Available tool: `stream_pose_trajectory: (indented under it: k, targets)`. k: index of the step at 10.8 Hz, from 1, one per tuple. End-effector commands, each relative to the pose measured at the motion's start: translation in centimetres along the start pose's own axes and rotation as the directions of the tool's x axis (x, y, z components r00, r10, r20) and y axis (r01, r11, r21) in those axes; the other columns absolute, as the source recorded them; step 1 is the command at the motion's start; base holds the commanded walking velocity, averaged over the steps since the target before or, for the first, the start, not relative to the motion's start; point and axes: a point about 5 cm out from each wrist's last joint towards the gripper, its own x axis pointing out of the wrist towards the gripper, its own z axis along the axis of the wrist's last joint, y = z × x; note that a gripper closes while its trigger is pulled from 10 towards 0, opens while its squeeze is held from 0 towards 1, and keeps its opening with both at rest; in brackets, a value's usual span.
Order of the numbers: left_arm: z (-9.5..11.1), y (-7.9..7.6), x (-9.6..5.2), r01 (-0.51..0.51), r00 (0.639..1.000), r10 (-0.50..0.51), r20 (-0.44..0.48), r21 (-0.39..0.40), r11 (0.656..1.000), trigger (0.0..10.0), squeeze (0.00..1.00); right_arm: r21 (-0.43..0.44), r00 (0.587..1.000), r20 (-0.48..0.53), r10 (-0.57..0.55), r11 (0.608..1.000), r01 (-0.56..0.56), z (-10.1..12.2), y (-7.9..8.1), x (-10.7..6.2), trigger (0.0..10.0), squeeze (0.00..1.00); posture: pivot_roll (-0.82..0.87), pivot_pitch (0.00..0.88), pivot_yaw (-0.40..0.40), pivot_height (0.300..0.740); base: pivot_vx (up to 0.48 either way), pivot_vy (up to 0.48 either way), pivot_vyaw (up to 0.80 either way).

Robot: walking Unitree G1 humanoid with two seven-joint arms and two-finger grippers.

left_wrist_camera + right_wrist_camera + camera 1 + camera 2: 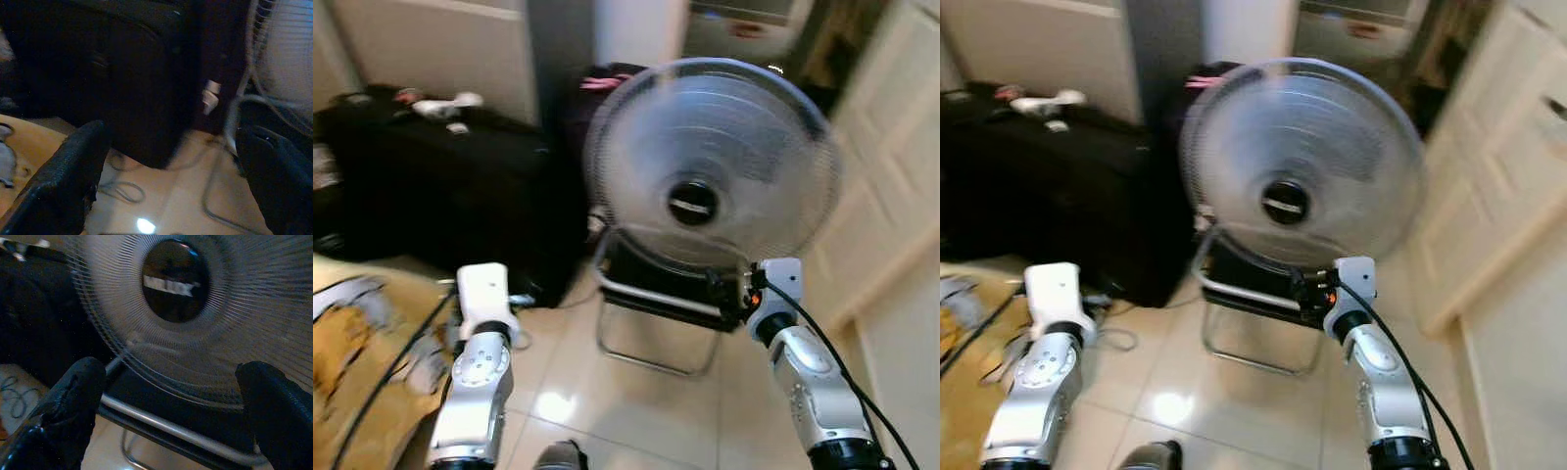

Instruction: Clean up the room

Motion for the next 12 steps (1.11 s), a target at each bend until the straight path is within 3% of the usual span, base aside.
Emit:
stream_pose_trajectory:
  k: [1,2,5,6,7,8,9,10,12]
  targets:
    - [0.2,-0.7,-0.2,0.093,0.996,-0.093,-0.004,-0.027,0.995,10.0,1.0,0.007,1.0,0.004,-0.021,1.0,0.021,0.3,-0.5,0.1,10.0,1.0,-0.07,0.0,-0.035,0.74,0.0,0.0,0.8]
    - [0.8,-0.6,-0.5,0.135,0.99,-0.132,0.04,-0.1,0.986,10.0,1.0,0.001,1.0,0.004,-0.02,1.0,0.02,0.3,-0.5,0.2,10.0,1.0,-0.07,0.0,-0.036,0.74,0.0,0.0,0.8]
    - [1.0,-0.4,-0.2,0.136,0.991,-0.13,0.041,-0.199,0.971,10.0,1.0,-0.011,0.999,0.013,-0.043,0.999,0.043,0.5,-0.6,0.4,10.0,1.0,-0.07,0.0,-0.033,0.74,0.0,0.0,0.8]
    - [1.4,-0.4,0.0,0.113,0.993,-0.11,0.052,-0.063,0.992,10.0,1.0,-0.019,0.998,0.013,-0.065,0.998,0.065,0.5,-0.9,0.5,10.0,1.0,-0.08,0.0,-0.033,0.74,0.0,0.0,0.8]
    - [1.4,-0.9,-0.1,0.164,0.985,-0.16,0.061,-0.068,0.984,5.3,0.95,0.002,0.998,0.01,-0.067,0.998,0.067,0.6,-0.9,0.6,10.0,1.0,-0.08,0.0,-0.033,0.74,0.0,0.0,0.8]
    - [1.3,-1.0,-0.2,0.186,0.982,-0.18,0.06,-0.113,0.976,0.0,0.03,0.002,0.999,0.011,-0.053,0.999,0.053,0.7,-0.8,0.7,0.0,1.0,-0.08,0.0,-0.031,0.74,0.0,0.0,0.8]
    - [1.4,-1.1,-0.2,0.188,0.981,-0.183,0.06,-0.105,0.976,0.0,0.0,0.006,0.999,0.015,-0.044,0.999,0.044,0.8,-0.7,0.8,0.0,0.74,-0.08,0.0,-0.032,0.74,0.0,0.0,0.8]
    - [1.4,-1.1,-0.1,0.183,0.982,-0.178,0.063,-0.095,0.978,0.0,0.0,0.008,0.999,0.014,-0.049,0.999,0.049,0.7,-0.7,0.8,0.0,0.0,-0.08,0.0,-0.031,0.74,0.0,0.0,0.8]
    - [1.5,-0.9,0.0,0.174,0.983,-0.169,0.066,-0.079,0.981,0.0,0.0,0.02,0.998,0.012,-0.061,0.998,0.061,0.8,-0.8,0.9,0.0,0.0,-0.07,0.0,-0.03,0.74,0.0,0.0,0.8]
